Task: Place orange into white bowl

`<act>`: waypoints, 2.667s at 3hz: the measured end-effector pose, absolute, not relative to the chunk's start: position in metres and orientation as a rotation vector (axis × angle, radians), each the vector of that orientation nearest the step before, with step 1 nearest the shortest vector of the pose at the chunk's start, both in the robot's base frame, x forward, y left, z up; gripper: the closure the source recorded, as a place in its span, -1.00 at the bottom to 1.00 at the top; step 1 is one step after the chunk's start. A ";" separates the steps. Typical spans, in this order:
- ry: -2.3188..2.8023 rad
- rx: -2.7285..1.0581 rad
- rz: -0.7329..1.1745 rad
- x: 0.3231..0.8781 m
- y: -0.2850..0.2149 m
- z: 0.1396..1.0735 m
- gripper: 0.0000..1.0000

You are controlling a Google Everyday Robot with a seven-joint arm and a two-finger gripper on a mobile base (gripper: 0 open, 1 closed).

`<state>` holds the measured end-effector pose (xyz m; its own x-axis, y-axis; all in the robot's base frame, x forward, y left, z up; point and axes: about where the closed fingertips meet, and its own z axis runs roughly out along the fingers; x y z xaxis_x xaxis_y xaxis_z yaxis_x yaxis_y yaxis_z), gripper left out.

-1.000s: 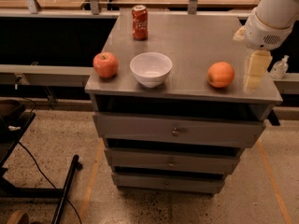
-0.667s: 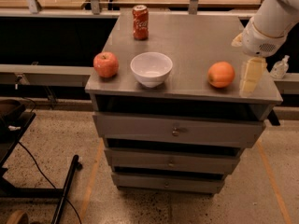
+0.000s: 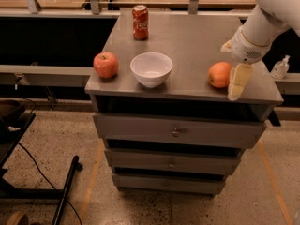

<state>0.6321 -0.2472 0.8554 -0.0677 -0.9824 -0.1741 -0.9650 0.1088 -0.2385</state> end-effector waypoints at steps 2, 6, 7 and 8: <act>2.076 -1.924 -0.042 0.641 -0.235 0.843 -0.17; 1.792 -2.064 -0.066 0.631 -0.139 0.938 1.00; 1.676 -2.121 -0.047 0.629 -0.088 0.958 1.00; 1.581 -2.178 -0.024 0.623 -0.038 0.961 1.00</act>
Offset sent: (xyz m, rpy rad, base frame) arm 0.0099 0.0191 -0.0105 0.0412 0.0027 0.0312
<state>0.6234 -0.0377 0.9612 0.3439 -0.9074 -0.2416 -0.8995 -0.2445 -0.3621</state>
